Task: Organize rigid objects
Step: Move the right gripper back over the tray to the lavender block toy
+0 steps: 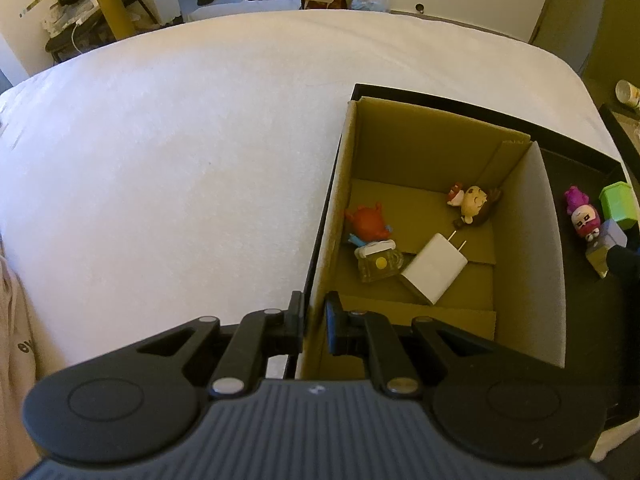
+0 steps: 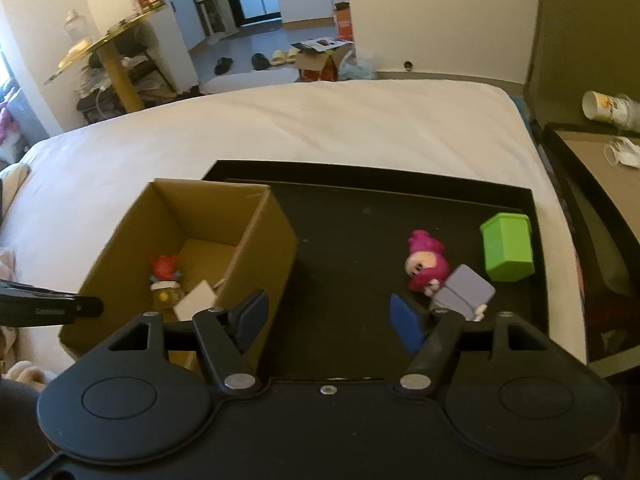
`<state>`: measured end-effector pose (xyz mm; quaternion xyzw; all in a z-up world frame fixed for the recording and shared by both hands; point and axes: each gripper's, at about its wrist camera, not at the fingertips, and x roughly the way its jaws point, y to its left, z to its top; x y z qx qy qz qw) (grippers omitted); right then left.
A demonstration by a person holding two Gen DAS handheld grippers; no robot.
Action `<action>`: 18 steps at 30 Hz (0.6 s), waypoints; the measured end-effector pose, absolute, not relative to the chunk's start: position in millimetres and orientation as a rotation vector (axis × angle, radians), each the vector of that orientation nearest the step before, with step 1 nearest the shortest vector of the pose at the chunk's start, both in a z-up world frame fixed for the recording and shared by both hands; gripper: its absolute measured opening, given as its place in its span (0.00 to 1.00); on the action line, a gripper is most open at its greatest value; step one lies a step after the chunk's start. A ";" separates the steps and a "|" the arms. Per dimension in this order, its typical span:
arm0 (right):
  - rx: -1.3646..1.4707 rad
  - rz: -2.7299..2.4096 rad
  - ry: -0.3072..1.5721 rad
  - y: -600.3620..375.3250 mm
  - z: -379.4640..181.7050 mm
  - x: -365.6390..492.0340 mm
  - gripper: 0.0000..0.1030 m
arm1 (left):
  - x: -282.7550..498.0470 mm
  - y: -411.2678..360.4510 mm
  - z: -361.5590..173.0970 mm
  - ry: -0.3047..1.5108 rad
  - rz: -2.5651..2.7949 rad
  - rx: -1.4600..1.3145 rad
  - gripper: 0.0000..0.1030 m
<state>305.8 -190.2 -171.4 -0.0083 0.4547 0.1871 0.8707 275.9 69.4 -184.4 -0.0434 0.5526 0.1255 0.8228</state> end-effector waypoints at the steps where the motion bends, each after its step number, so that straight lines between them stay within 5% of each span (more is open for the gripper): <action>1: -0.011 0.384 0.953 -193.2 -173.2 306.7 0.66 | 276.1 68.8 -184.2 1.176 0.269 -0.088 0.10; 18: 0.017 0.240 0.903 -230.6 -200.2 320.0 0.74 | 279.5 60.4 -185.6 1.187 0.305 -0.025 0.11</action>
